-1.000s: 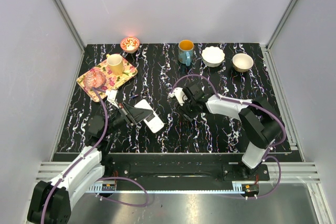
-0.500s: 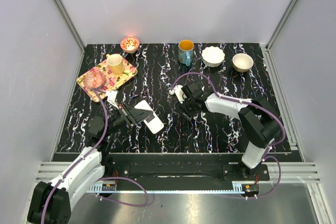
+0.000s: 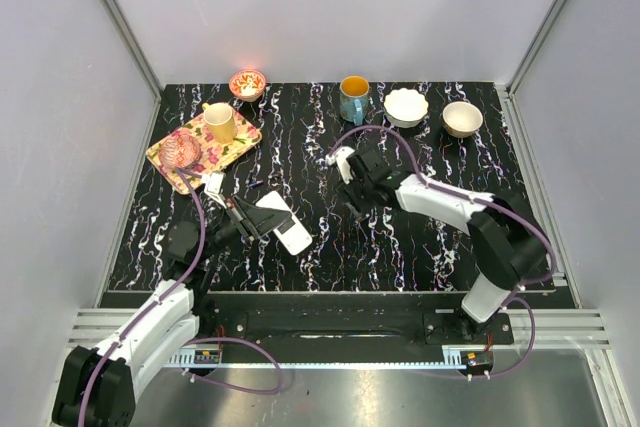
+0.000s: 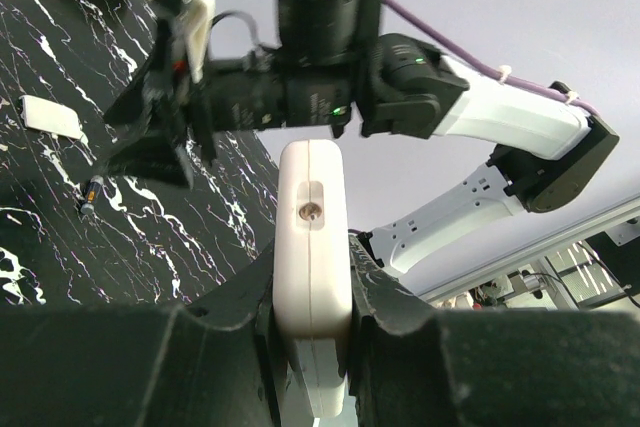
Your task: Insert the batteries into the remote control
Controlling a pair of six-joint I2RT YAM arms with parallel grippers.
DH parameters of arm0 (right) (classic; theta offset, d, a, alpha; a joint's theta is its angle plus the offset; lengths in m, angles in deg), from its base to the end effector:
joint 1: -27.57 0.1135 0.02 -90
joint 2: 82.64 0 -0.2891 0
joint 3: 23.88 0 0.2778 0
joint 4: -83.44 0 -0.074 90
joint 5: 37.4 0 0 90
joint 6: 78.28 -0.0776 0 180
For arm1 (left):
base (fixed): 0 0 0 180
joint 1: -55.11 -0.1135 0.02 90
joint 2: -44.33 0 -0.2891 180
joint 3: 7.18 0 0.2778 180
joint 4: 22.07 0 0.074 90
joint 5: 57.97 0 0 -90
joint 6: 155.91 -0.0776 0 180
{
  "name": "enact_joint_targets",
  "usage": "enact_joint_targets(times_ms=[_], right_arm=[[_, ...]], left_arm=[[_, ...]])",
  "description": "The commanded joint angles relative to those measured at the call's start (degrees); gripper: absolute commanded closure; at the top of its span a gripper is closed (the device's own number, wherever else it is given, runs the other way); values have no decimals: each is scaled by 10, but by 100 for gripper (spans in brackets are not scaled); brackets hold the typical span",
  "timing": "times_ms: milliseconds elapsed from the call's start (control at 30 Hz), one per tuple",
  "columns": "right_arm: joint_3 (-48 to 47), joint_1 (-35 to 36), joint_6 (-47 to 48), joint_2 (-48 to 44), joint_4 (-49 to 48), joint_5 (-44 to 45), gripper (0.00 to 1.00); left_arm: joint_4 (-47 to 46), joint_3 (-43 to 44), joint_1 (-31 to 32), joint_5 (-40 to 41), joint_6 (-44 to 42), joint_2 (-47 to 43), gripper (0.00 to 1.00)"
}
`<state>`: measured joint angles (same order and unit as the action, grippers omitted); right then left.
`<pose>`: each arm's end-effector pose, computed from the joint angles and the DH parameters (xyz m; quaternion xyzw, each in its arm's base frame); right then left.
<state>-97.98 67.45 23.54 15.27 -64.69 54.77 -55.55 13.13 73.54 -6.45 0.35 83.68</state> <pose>0.3084 0.2538 0.1625 -0.4115 0.8622 0.0540 0.2906 0.1645 -0.1057 0.2398 0.0036 0.6343 -0.6519 0.4156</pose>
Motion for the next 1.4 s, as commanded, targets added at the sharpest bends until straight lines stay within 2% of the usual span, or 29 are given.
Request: enact_joint_targets(times_ms=[0, 67, 100, 133, 167, 200, 333, 367, 467, 567, 633, 700, 867, 1100, 1367], right_arm=[[-53, 4, -104, -71, -25, 129, 36], [-77, -1, -216, -65, 11, 173, 37], [-87, -7, -256, -62, 29, 172, 43], [-100, -15, -300, -55, 56, 166, 48], [-102, -24, -386, -53, 64, 157, 51], [-103, -44, -421, -52, 74, 118, 52], [-46, -52, -602, -89, 82, 110, 43], [-29, -52, -681, -99, 76, 107, 41], [25, -51, -797, -121, 50, 93, 41], [-2, -40, -827, -94, 107, 109, 42], [-20, -38, -840, -66, 147, 106, 46], [-10, -38, -869, -53, 145, 92, 50], [5, -38, -906, -23, 120, 74, 53], [-15, -38, -899, 5, 129, 73, 53], [-3, -38, -900, 19, 131, 75, 59]], left_arm=[[-31, 2, 1, -4, -5, -8, 100], [-31, 0, 1, 1, -5, -9, 100], [-31, -1, 1, 2, -4, -9, 100], [-32, -2, 1, 4, -3, -8, 100], [-32, -4, 1, 4, -3, -8, 100], [-32, -4, 1, 5, -3, -6, 100], [-29, -4, 1, 6, -1, -5, 100], [-29, -3, 1, 7, -1, -5, 100], [-28, -5, 1, 9, -1, -5, 100], [-27, -8, 1, 10, -1, -5, 100], [-27, -11, 1, 11, 0, -5, 100], [-27, -12, 1, 13, 1, -5, 100], [-27, -16, 1, 15, 3, -7, 100], [-27, -16, 1, 17, 3, -4, 100], [-28, -19, 1, 21, 2, -2, 100]])
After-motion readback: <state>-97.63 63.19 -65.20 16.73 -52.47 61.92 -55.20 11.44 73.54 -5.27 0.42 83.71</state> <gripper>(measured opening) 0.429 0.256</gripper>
